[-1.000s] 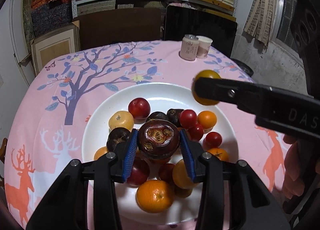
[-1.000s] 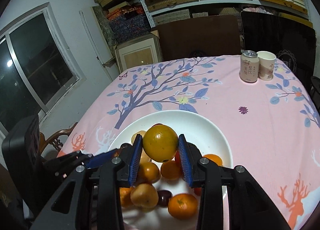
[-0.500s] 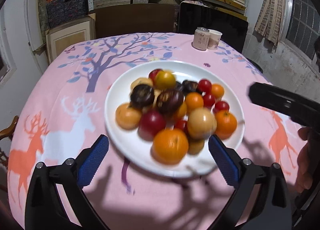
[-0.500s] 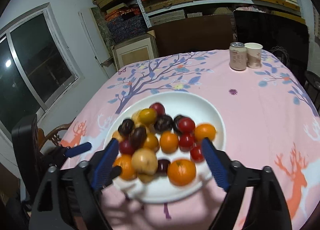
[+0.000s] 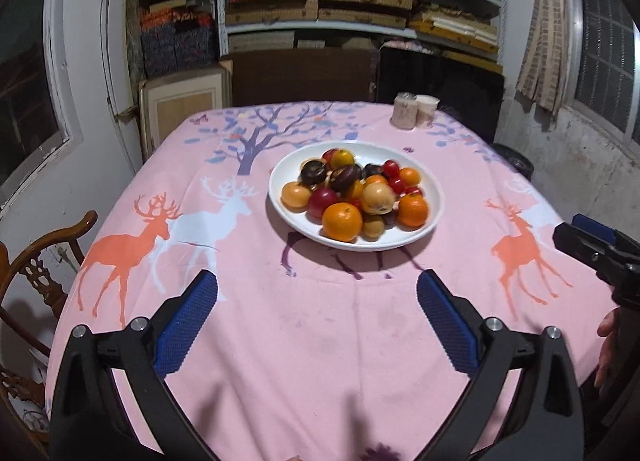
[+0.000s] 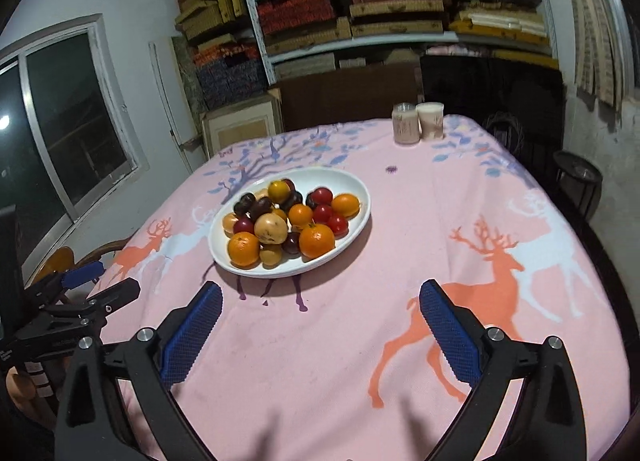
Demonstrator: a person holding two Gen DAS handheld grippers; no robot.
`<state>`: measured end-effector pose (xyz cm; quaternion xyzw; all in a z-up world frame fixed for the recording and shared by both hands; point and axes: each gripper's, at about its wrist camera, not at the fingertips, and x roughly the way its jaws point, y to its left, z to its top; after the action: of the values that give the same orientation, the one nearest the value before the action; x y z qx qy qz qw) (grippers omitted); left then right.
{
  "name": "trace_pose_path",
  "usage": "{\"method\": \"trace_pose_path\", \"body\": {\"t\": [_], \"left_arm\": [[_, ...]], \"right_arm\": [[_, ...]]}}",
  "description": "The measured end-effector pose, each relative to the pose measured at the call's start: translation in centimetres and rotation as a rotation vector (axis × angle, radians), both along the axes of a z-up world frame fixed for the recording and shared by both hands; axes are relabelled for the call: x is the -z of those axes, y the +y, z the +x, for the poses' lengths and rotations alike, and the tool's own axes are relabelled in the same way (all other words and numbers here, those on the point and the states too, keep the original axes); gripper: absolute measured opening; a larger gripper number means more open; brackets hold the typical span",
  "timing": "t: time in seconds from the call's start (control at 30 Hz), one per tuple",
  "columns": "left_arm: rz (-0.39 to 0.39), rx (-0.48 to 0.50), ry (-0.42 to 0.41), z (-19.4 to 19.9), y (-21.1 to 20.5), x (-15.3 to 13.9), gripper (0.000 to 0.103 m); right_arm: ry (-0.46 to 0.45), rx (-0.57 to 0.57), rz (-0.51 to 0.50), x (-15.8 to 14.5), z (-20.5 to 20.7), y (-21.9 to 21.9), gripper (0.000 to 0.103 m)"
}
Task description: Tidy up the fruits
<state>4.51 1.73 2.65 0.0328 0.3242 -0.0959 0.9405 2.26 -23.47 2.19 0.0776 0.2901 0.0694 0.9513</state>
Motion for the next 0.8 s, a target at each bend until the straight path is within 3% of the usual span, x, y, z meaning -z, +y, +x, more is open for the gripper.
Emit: {"method": "trace_pose_path", "body": {"t": [0.17,0.3,0.8], "left_arm": [[0.047,-0.006,-0.081,-4.2,-1.2,-1.7,0.098],[0.046,-0.016,-0.086,-5.9,-1.3,-2.2,0.098],[0.04,-0.017,-0.064,-6.0,-1.1,-2.0,0.098]], "right_arm": [[-0.034,-0.025,0.014,-1.3,-3.6,0.3,0.1],[-0.037,-0.023,0.0,-1.4,-4.9,0.7,0.1],[-0.025,-0.022,-0.02,-1.0,-6.0,1.6,0.1]]}}
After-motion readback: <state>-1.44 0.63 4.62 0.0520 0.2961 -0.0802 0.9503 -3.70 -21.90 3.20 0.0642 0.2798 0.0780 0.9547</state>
